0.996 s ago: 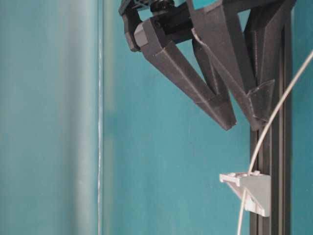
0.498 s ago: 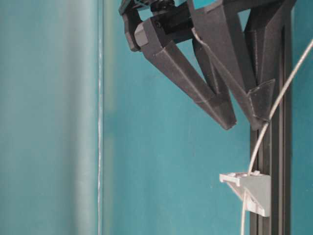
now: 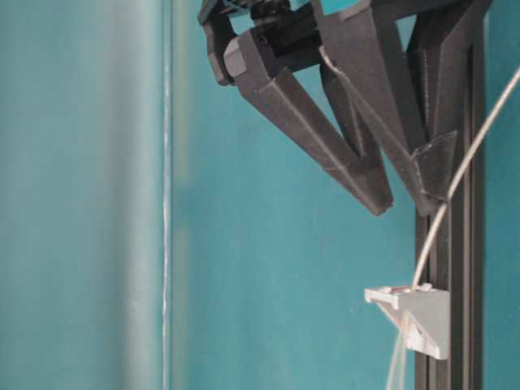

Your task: Insert the wire into the hole on the left side and pull it with the left arm.

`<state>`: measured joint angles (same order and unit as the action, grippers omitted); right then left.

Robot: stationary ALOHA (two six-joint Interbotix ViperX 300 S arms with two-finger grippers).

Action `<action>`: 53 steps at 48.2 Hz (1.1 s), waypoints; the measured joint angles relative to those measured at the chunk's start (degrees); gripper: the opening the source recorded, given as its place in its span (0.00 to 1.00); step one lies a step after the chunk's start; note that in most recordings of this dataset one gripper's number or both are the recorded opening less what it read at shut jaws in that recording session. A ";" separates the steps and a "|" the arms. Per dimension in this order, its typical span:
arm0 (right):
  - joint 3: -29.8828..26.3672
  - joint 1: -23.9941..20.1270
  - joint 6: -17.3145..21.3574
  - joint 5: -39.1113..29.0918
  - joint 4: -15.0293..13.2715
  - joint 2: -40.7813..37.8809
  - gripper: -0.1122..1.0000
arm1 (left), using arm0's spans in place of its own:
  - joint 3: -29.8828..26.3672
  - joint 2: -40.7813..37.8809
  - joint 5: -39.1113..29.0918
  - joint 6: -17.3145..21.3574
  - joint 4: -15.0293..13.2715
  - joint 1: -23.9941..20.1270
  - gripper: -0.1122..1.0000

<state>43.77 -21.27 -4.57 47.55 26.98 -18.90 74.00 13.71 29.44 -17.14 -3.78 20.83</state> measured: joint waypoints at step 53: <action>0.79 0.09 -0.62 0.09 0.00 2.64 0.58 | 0.53 3.78 0.09 3.16 0.00 -3.34 0.81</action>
<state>44.56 -21.18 -5.19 47.64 26.98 -16.26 74.53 17.49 29.53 -13.97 -3.78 17.49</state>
